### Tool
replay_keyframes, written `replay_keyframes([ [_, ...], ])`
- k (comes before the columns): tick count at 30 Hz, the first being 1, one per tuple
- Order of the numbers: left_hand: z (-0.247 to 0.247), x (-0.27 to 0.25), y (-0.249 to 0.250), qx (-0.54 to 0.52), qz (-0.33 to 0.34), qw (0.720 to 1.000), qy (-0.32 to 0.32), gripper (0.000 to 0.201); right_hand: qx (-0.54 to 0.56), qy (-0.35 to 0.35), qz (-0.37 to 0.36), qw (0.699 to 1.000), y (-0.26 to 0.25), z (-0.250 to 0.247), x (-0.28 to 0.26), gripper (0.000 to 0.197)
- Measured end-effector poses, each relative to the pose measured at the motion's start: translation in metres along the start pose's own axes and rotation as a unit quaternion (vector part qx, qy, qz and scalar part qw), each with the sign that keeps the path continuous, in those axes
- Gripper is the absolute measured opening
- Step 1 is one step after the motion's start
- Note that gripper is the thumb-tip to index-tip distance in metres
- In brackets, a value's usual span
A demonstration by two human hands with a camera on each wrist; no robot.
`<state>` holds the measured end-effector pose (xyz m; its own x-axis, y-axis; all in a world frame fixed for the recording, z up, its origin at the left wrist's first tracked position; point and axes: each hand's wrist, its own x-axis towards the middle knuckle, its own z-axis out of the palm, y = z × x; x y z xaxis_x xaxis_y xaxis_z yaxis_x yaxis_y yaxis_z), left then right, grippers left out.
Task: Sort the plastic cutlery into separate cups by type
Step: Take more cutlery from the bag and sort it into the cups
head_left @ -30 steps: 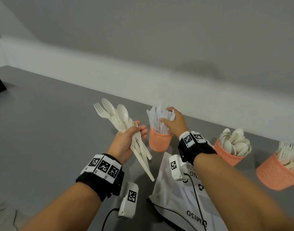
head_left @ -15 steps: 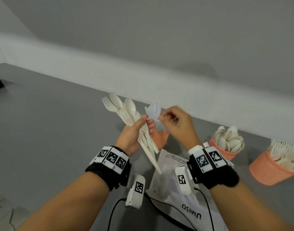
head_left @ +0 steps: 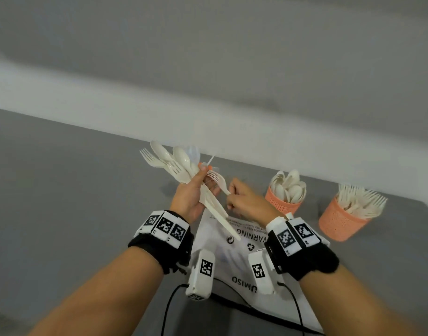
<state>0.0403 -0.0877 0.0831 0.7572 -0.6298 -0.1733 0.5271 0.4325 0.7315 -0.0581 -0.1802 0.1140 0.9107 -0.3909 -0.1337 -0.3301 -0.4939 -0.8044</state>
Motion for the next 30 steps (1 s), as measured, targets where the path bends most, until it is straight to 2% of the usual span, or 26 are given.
replay_keyframes([
  [3, 0.008, 0.002, -0.008, -0.005, 0.006, 0.999, 0.037, 0.039, -0.020, 0.050, -0.056, 0.997, 0.007, -0.006, -0.017, 0.025],
  [4, 0.012, 0.001, -0.010, 0.000, 0.015, 0.999, 0.041, 0.035, -0.008, 0.053, -0.073, 0.996, 0.009, -0.004, -0.021, 0.031],
  [7, 0.027, -0.006, -0.017, 0.026, 0.030, 0.998, 0.039, 0.006, -0.039, 0.053, -0.102, 0.993, 0.018, 0.003, -0.028, 0.049],
  [8, 0.032, -0.009, -0.019, 0.042, 0.033, 0.998, 0.037, 0.017, -0.055, 0.058, -0.104, 0.991, 0.021, 0.003, -0.028, 0.047],
  [10, 0.042, -0.014, -0.023, 0.058, 0.015, 0.998, 0.015, 0.025, -0.074, 0.056, -0.101, 0.991, 0.027, 0.000, -0.029, 0.037],
  [13, 0.046, -0.012, -0.027, 0.067, -0.017, 0.998, 0.001, 0.025, -0.098, -0.006, -0.089, 0.991, 0.033, -0.013, -0.038, 0.019],
  [15, 0.046, -0.010, -0.030, 0.058, -0.025, 0.998, 0.000, 0.018, -0.110, -0.050, -0.085, 0.989, 0.040, -0.024, -0.044, 0.010],
  [18, 0.047, -0.007, -0.035, 0.064, -0.039, 0.997, 0.029, 0.015, -0.119, -0.091, -0.051, 0.987, 0.052, -0.044, -0.051, 0.014],
  [20, 0.047, -0.005, -0.037, 0.083, -0.037, 0.995, 0.035, 0.020, -0.084, -0.063, -0.015, 0.994, 0.056, -0.054, -0.053, 0.022],
  [21, 0.048, -0.005, -0.039, 0.094, -0.032, 0.995, 0.029, 0.020, -0.052, -0.025, -0.012, 0.998, 0.056, -0.058, -0.054, 0.025],
  [23, 0.051, -0.009, -0.045, 0.128, -0.018, 0.991, 0.014, 0.020, 0.008, 0.065, -0.040, 0.997, 0.051, -0.060, -0.053, 0.022],
  [25, 0.054, -0.012, -0.054, 0.175, 0.006, 0.984, -0.009, 0.021, 0.032, 0.123, -0.083, 0.988, 0.042, -0.056, -0.049, 0.013],
  [27, 0.057, -0.016, -0.064, 0.238, 0.036, 0.969, -0.060, 0.021, 0.069, 0.143, -0.101, 0.982, 0.036, -0.048, -0.042, 0.010],
  [30, 0.063, -0.023, -0.072, 0.293, 0.046, 0.945, -0.135, 0.026, 0.105, 0.156, -0.082, 0.979, 0.036, -0.040, -0.036, 0.025],
])
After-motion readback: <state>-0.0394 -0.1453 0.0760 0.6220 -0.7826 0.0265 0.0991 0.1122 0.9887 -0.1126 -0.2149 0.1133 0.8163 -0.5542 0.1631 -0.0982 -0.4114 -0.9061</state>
